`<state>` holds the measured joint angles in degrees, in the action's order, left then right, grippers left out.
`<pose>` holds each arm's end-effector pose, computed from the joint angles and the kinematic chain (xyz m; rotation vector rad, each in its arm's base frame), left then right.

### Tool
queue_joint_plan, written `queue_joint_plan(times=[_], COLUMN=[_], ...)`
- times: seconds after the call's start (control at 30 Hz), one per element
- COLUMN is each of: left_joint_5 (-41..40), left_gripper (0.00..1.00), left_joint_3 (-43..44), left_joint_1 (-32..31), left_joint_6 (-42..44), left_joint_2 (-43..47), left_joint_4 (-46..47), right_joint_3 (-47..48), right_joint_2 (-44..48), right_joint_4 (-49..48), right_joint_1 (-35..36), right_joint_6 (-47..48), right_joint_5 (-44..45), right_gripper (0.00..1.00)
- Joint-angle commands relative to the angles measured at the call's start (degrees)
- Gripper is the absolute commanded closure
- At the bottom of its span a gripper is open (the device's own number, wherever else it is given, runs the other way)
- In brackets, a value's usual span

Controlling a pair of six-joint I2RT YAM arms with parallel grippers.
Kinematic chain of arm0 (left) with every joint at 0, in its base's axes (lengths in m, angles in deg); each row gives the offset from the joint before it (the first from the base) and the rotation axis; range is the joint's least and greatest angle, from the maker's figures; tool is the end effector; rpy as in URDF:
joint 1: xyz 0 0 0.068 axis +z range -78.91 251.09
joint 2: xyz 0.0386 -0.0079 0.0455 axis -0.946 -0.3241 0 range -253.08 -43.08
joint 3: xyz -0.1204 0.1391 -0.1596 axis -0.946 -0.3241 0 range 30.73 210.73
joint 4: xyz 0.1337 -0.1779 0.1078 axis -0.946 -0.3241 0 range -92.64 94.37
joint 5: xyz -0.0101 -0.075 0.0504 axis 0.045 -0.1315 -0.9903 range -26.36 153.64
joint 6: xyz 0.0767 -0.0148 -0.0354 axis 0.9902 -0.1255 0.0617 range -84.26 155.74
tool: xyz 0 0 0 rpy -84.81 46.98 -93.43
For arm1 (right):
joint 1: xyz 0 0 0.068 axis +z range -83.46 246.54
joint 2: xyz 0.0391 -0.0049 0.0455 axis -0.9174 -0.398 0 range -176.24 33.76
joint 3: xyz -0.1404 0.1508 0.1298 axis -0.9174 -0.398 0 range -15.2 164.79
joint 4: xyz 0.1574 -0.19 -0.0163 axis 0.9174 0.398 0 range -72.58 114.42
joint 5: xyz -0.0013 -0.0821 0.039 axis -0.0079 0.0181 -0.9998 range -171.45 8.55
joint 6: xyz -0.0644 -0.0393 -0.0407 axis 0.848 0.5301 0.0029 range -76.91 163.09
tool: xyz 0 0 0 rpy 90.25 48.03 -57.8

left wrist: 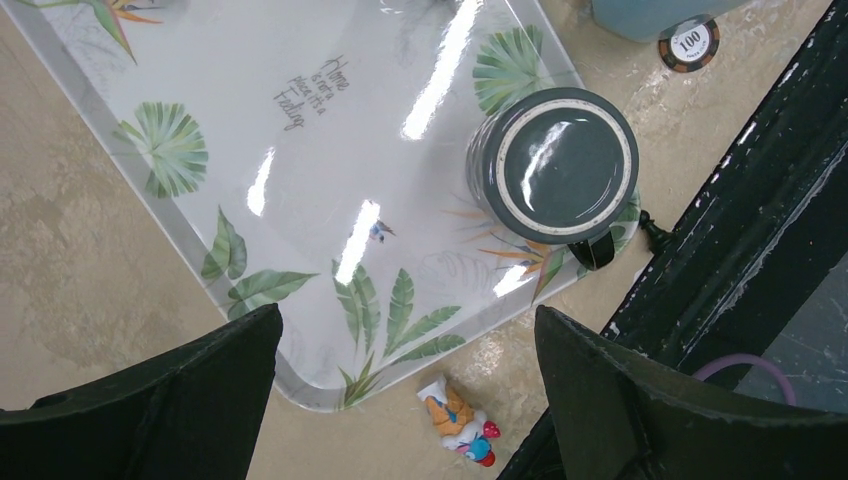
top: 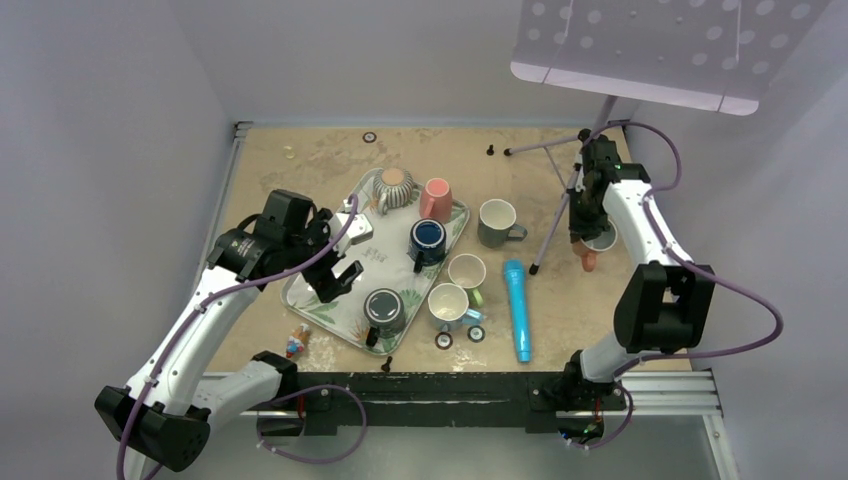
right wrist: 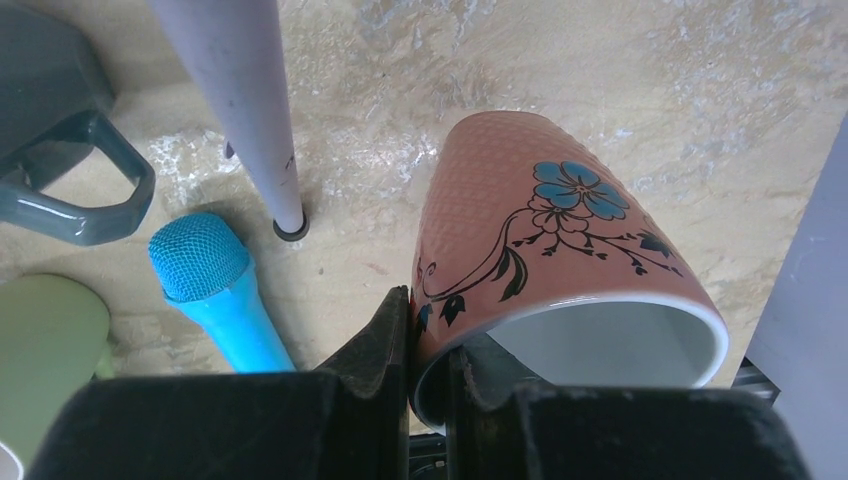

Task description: Turn the mug right side up

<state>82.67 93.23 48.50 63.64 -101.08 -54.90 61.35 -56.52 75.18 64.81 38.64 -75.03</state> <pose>0.1794 -0.1012 0.2707 1.1811 2.1942 -0.3800 0.3056 -0.0177 0.2094 0.1773 2.8070 -0.1466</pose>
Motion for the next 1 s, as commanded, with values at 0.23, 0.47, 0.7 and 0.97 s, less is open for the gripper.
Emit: queue_joint_plan(times=[0.23, 0.47, 0.7, 0.97], left_joint_5=[0.2, 2.5, 5.7, 5.8], left_gripper=[0.00, 0.00, 0.00, 0.00], left_joint_3=[1.1, 0.5, 0.2, -1.3], left_joint_1=[-0.2, -0.2, -0.4, -0.4], left_joint_6=[2.9, 0.0, 1.2, 1.7], left_joint_2=[1.6, 5.0, 5.3, 4.7], left_joint_4=[1.9, 6.2, 5.7, 5.3], right_joint_3=[0.7, -1.0, -8.3, -7.7], right_joint_2=[8.2, 4.9, 1.4, -5.8], right_joint_4=[-1.9, -2.5, -7.5, -7.6], right_joint_1=[0.4, -3.0, -9.9, -10.1], right_joint_6=[1.3, -2.6, -7.4, -6.0], right_joint_5=[2.5, -0.4, -2.6, -2.8], right_gripper=[1.00, 1.00, 1.00, 0.91])
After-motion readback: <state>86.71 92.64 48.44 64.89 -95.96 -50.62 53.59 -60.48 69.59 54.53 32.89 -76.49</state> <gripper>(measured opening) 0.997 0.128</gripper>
